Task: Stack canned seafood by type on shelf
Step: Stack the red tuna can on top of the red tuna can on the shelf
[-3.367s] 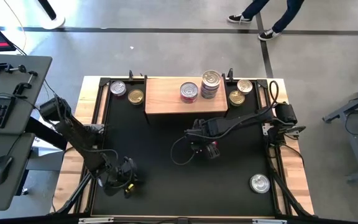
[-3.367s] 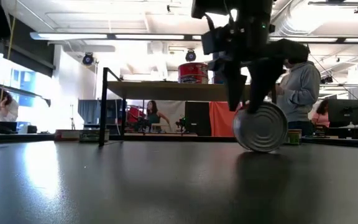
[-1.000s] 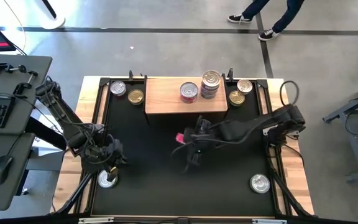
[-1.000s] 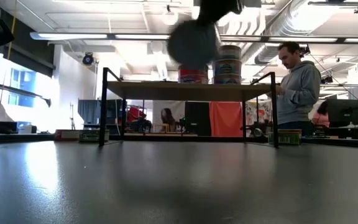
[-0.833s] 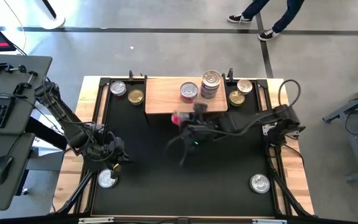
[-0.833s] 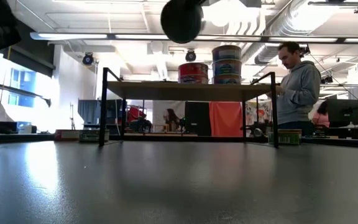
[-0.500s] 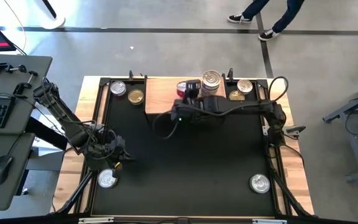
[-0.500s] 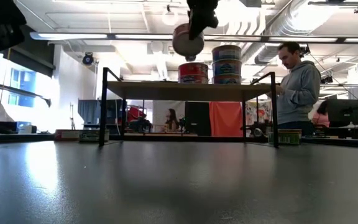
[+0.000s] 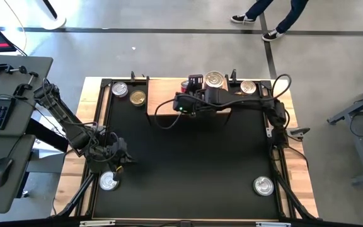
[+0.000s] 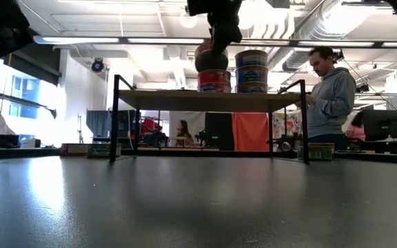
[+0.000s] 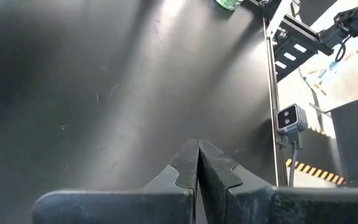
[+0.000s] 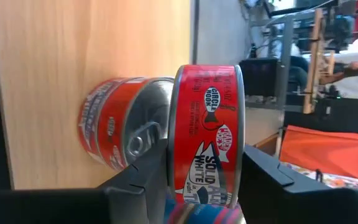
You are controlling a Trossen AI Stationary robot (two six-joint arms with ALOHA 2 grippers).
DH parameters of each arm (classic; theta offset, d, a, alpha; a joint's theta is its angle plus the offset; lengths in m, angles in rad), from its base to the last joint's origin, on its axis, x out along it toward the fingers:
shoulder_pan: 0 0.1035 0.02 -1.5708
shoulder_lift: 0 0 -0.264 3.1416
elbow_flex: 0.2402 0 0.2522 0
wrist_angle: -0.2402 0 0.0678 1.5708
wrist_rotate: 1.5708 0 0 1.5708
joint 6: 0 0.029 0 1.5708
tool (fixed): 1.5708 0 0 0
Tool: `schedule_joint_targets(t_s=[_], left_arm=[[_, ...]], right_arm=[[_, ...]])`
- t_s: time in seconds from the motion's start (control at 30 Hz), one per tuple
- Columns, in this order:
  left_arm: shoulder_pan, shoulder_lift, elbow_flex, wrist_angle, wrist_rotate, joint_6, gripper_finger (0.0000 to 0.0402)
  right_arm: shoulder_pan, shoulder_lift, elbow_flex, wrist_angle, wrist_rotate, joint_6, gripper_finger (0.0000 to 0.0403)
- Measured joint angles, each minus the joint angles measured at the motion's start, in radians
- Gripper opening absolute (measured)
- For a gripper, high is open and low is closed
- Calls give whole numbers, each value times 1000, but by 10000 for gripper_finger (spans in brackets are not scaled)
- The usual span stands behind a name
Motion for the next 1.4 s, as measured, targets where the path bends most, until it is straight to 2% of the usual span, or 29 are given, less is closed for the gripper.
schedule_joint_targets(t_s=[0.1, 0.3, 0.63, 0.97, 1.2, 1.4], left_arm=[[-1, 0, 0, -1, 3, 17, 0], [0, 0, 0, -7, 16, 34, 0], [0, 0, 0, -10, 29, 34, 0], [0, 0, 0, -8, 30, 25, 0], [0, 0, 0, -8, 30, 23, 0], [0, 0, 0, -8, 30, 23, 0]], right_arm=[[-11, 10, 0, -2, -23, 0, 146], [-20, 37, 0, -16, 42, -4, 146], [-7, 35, 0, -19, 39, 30, 147], [-9, 31, 1, -16, -45, 50, 150], [-8, 32, 1, -29, -144, 19, 194], [-8, 32, 0, -40, -114, 19, 239]])
